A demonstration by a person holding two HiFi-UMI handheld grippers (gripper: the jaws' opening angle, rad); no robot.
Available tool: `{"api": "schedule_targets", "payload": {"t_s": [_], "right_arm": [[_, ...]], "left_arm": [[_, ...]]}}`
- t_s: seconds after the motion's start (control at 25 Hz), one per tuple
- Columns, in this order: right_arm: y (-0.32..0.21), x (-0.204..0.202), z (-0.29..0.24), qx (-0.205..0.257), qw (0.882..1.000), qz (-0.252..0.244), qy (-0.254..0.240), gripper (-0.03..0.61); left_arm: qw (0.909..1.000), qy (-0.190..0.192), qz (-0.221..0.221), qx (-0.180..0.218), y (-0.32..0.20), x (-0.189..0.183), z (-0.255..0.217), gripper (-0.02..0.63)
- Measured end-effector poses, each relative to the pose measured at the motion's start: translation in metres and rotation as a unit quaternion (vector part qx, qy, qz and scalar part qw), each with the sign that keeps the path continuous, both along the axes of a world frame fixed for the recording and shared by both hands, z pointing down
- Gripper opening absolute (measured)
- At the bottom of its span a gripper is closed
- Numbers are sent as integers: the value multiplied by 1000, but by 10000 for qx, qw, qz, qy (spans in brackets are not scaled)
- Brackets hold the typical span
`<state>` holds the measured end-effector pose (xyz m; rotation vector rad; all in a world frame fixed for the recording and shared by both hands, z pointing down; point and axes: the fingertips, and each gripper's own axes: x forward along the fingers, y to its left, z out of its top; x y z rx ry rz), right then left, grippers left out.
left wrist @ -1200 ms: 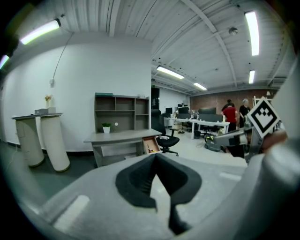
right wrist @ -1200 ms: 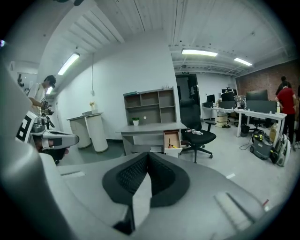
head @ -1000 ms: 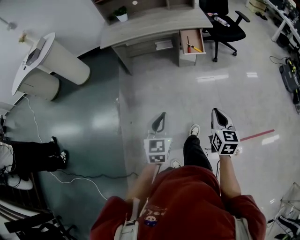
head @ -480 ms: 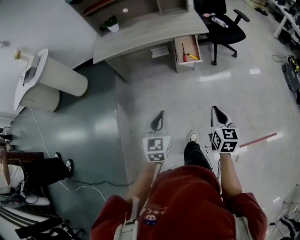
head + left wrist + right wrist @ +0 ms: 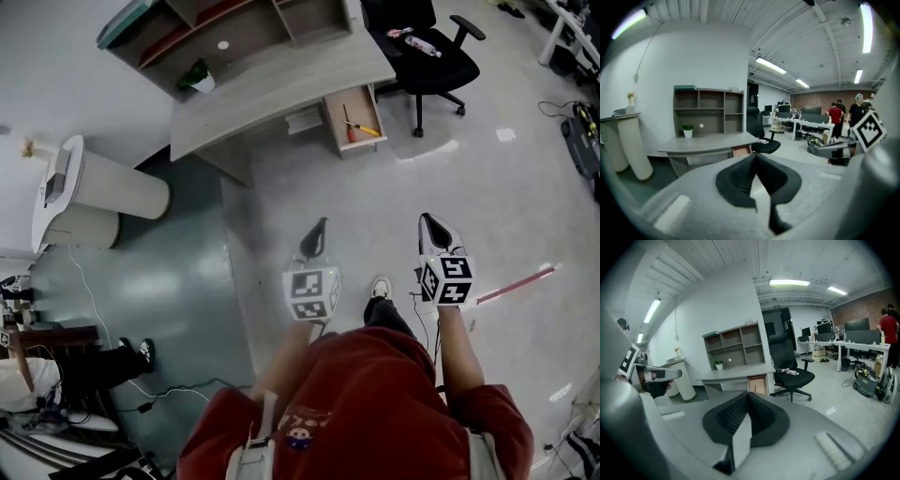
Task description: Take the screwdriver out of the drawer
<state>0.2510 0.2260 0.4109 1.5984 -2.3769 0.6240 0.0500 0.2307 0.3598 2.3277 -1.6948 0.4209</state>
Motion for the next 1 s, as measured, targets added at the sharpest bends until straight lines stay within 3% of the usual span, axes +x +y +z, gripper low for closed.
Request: {"api": "schedule_targets", "payload": {"t_s": [0.24,1.0], "right_arm": [[-32,18,2,46,9998,-86,-181,2],[-122,13,2,271,9996,47,-15,2]], "left_arm": [[9998,-159,-60,45,-28,21,-2,-2],[9999,-53,-96,25,-114,10,19,-2]]}}
